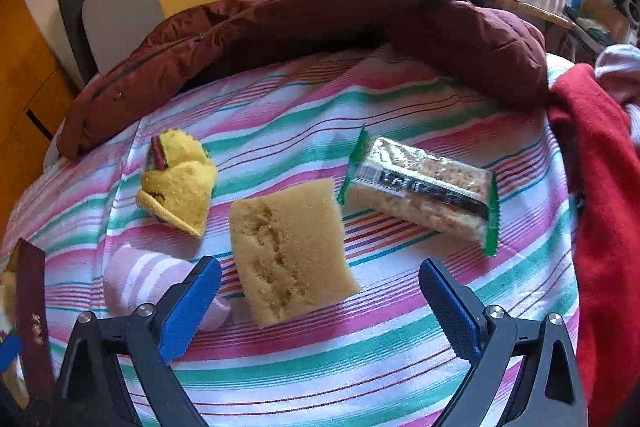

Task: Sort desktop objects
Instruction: 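Grasp the yellow sponge with the right gripper while the left gripper grasps the pink striped sock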

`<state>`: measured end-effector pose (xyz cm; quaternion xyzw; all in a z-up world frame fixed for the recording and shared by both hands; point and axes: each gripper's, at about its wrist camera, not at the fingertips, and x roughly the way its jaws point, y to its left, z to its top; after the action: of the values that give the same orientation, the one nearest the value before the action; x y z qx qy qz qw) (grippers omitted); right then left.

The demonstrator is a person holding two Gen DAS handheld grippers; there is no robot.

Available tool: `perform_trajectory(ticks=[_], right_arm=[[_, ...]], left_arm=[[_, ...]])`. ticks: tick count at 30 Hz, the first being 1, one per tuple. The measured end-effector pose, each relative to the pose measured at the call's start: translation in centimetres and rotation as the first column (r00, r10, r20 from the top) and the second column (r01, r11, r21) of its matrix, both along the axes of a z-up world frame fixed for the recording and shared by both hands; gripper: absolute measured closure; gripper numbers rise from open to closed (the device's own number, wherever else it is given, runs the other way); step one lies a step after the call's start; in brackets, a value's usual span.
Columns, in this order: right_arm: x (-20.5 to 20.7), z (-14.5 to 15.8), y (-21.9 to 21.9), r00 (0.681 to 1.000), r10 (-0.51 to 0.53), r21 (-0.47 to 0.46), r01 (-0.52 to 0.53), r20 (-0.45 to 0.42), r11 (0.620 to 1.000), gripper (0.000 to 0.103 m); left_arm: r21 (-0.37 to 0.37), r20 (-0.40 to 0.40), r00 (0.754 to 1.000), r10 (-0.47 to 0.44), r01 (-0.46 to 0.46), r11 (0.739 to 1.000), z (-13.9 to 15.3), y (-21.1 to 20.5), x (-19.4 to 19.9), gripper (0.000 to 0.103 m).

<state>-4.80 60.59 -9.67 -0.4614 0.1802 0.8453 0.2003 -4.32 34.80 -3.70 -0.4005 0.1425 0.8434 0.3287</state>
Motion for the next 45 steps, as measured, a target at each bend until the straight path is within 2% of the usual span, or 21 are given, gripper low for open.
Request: perform_trajectory(ticks=[3, 6, 8, 13, 18, 21, 22, 23, 28, 33, 36, 42, 45], right_arm=[[-0.3, 0.0, -0.2, 1.000, 0.017, 0.010, -0.017, 0.000, 1.000, 0.004], [-0.5, -0.1, -0.2, 1.000, 0.023, 0.019, -0.023, 0.011, 1.000, 0.017], [-0.5, -0.3, 0.1, 0.999, 0.026, 0.007, -0.026, 0.022, 1.000, 0.029], [-0.5, -0.2, -0.1, 0.999, 0.042, -0.003, -0.042, 0.014, 0.999, 0.039], [-0.3, -0.5, 0.1, 0.999, 0.032, -0.028, -0.031, 0.019, 0.999, 0.036], [0.0, -0.4, 0.4, 1.000, 0.010, -0.051, -0.009, 0.009, 0.999, 0.027], [0.2, -0.3, 0.7, 1.000, -0.005, -0.070, 0.005, 0.002, 0.997, 0.020], [0.5, -0.2, 1.1, 1.000, -0.022, -0.092, 0.021, -0.008, 0.996, 0.017], [0.9, 0.2, 1.9, 0.998, -0.057, -0.122, 0.052, -0.042, 0.991, 0.014], [0.3, 0.2, 1.6, 0.997, -0.050, -0.121, 0.044, -0.050, 0.992, 0.014], [0.0, 0.0, 1.5, 0.999, -0.038, -0.104, 0.033, -0.038, 0.994, 0.014], [-0.7, -0.4, 0.3, 1.000, -0.001, -0.010, 0.000, -0.013, 1.000, 0.014], [-1.0, -0.7, 0.2, 1.000, 0.014, -0.001, -0.014, 0.001, 1.000, 0.014]], left_arm=[[-0.004, 0.017, 1.000, -0.013, 0.013, 1.000, -0.7, 1.8, -0.7, 0.020], [-0.004, 0.019, 1.000, -0.022, 0.022, 1.000, -1.2, 3.2, -1.2, 0.015], [0.002, 0.030, 0.999, -0.036, 0.036, 0.999, -1.5, 4.1, -1.6, 0.013], [0.010, 0.045, 0.997, -0.056, 0.055, 0.998, -2.1, 5.9, -2.8, 0.007], [0.012, 0.033, 0.996, -0.088, 0.088, 0.996, -2.3, 7.9, -3.1, 0.007], [-0.005, 0.013, 0.995, -0.097, 0.097, 0.995, -2.7, 9.1, -3.3, 0.007], [-0.014, 0.015, 0.995, -0.101, 0.101, 0.995, -3.0, 9.5, -3.4, 0.007], [-0.023, 0.016, 0.995, -0.103, 0.103, 0.994, -3.3, 9.9, -3.5, 0.007], [-0.061, 0.019, 0.995, -0.093, 0.094, 0.994, -4.9, 11.2, -4.2, 0.007], [-0.060, 0.070, 0.995, -0.067, 0.071, 0.996, -6.3, 11.4, -5.6, 0.007], [-0.048, 0.094, 0.994, -0.062, 0.066, 0.997, -6.9, 11.4, -6.2, 0.006], [-0.033, 0.067, 0.995, -0.076, 0.079, 0.996, -7.3, 11.1, -5.9, 0.005], [-0.048, 0.066, 0.995, -0.078, 0.081, 0.996, -7.3, 11.3, -5.9, 0.004]])
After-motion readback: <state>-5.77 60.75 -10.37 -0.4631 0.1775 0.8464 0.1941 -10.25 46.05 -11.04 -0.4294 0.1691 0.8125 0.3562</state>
